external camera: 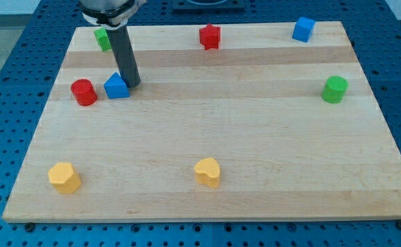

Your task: Move the blue triangle towards the red circle

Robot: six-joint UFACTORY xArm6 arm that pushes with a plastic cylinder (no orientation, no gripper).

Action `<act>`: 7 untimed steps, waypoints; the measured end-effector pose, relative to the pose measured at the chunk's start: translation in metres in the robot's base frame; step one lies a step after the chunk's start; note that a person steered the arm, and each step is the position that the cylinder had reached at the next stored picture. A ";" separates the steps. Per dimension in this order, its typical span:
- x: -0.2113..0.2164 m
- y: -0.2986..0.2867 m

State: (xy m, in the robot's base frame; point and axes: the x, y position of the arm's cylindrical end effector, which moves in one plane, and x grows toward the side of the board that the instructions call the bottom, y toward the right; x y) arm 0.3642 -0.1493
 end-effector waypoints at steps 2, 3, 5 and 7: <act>0.008 0.000; 0.012 0.000; 0.023 0.000; 0.033 0.000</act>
State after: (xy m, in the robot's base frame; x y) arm 0.3969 -0.1493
